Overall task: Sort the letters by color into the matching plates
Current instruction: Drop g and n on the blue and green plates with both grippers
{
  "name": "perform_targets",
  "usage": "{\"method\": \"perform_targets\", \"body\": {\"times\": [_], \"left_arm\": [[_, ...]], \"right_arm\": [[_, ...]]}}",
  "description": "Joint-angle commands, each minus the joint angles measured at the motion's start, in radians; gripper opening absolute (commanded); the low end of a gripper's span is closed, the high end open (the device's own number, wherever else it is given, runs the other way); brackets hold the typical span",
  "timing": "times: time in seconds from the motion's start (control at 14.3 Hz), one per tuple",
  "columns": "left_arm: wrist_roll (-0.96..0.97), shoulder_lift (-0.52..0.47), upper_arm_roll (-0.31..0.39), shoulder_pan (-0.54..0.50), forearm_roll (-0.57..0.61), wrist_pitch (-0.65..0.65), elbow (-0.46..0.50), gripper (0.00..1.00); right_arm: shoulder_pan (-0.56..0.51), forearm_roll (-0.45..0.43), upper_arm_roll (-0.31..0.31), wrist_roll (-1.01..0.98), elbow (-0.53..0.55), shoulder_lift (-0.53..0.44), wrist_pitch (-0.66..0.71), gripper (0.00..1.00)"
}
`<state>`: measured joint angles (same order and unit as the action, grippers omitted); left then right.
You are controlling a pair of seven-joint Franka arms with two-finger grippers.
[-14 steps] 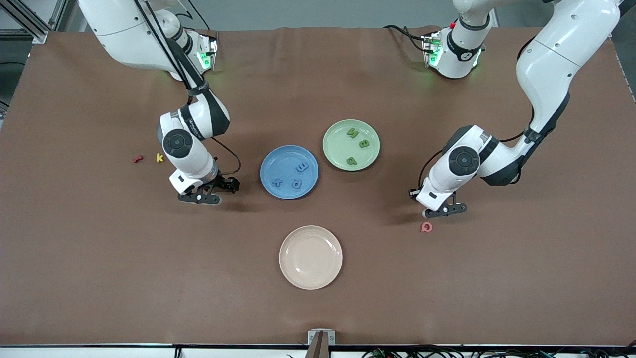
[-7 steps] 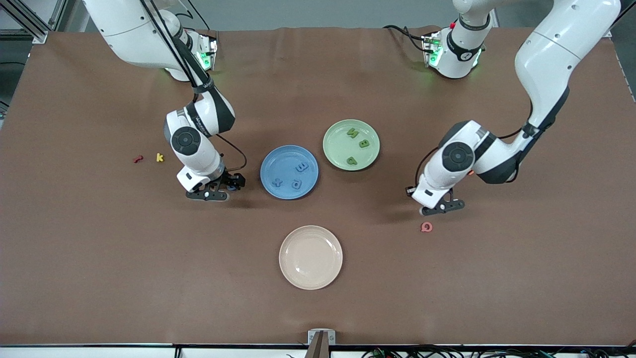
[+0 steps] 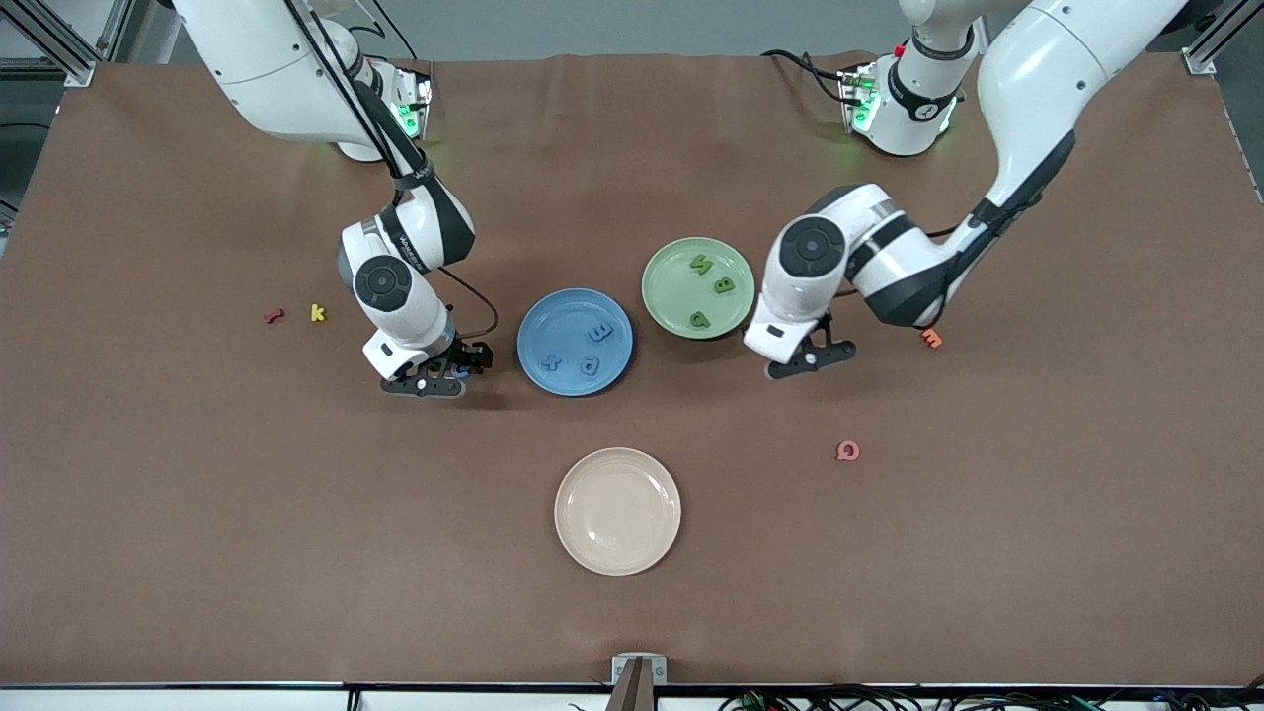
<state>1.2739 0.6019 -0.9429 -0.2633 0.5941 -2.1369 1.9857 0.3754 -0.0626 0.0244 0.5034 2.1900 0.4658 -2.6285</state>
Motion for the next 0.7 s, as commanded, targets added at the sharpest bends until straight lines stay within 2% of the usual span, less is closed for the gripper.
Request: {"method": "perform_targets", "body": {"times": [0.0,0.35,0.63], "left_arm": [[0.064,-0.002,-0.005,0.059,-0.066,0.014,-0.004,0.18],[0.177,0.039,-0.005,0.174,-0.073,-0.001,-0.005,0.18],[0.219,0.065,0.001,0.237,-0.071,-0.055,-0.005,0.18]], "right_arm": [[0.004,-0.008,0.002,0.021,0.002,-0.001,-0.008,0.75],[0.004,-0.008,0.002,0.021,-0.001,0.001,-0.007,0.58],[0.002,-0.006,0.002,0.023,-0.003,-0.001,-0.004,0.37]]}}
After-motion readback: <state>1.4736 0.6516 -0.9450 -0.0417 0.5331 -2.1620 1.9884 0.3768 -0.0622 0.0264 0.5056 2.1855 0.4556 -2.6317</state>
